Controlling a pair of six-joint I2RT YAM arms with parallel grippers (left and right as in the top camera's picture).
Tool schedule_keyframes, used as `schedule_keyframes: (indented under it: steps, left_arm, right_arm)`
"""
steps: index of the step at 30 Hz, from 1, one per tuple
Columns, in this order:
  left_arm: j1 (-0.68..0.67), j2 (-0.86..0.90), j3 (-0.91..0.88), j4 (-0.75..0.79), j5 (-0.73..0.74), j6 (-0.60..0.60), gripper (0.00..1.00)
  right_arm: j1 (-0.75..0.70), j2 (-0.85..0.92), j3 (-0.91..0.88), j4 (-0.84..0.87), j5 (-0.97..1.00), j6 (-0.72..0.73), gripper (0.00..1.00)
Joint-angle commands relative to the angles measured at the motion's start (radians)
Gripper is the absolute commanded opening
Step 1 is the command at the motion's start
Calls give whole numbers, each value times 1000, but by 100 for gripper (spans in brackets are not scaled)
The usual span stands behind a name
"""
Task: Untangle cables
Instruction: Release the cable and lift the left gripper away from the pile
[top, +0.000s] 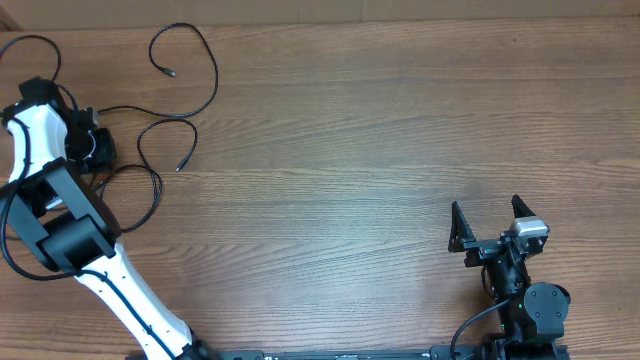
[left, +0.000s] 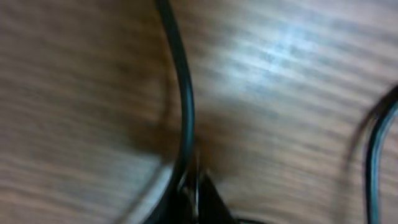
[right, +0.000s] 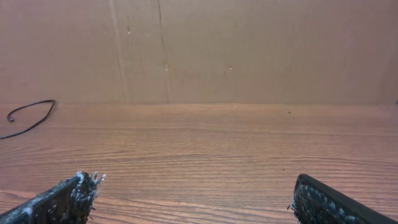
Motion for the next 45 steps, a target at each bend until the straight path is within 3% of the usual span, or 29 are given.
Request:
schedule_keyframes:
  steps: [1,6,12,16,20,24,28,33,37,40,41,45]
  left_arm:
    - [25,74,-14,-4,-26,2,4]
    - [57,80,-7,-15,-270,-164,4]
    - [90,4,-1,-28,-304,-233,4]
    - [88,-103,0,-5,-202,-269,4]
    - [77,-232,0,-3,-133,-415,4]
    - [64,-371,0,-4,85,-451,5]
    - [36,-492,0,-6,278,-451,13]
    - [-93,-624,0,-90,314,-450,31]
    - [-239,-692,0,-182,314,-453,56]
    - [-319,-734,0,-230,313,-496,81]
    - [-342,-750,0,-248,312,-505,100]
    - [-375,-799,0,-354,307,-514,100]
  right_arm:
    - [-2,-8,-10,4,9,-5,100]
    - [-2,-8,-10,4,9,-5,100]
    - [-2,-8,-10,4,9,-5,100]
    - [-2,-8,-10,4,9,-5,100]
    - [-2,-8,-10,4,9,-5,100]
    - [-2,-8,-10,4,9,-5,100]
    - [-2,-8,-10,4,9,-5,100]
    - [-2,-8,-10,4,9,-5,100]
    - [-2,-8,-10,4,9,-5,100]
    - [-2,-8,-10,4,9,-5,100]
    - [-2,-8,-10,4,9,-5,100]
    - [-2,-8,-10,4,9,-5,100]
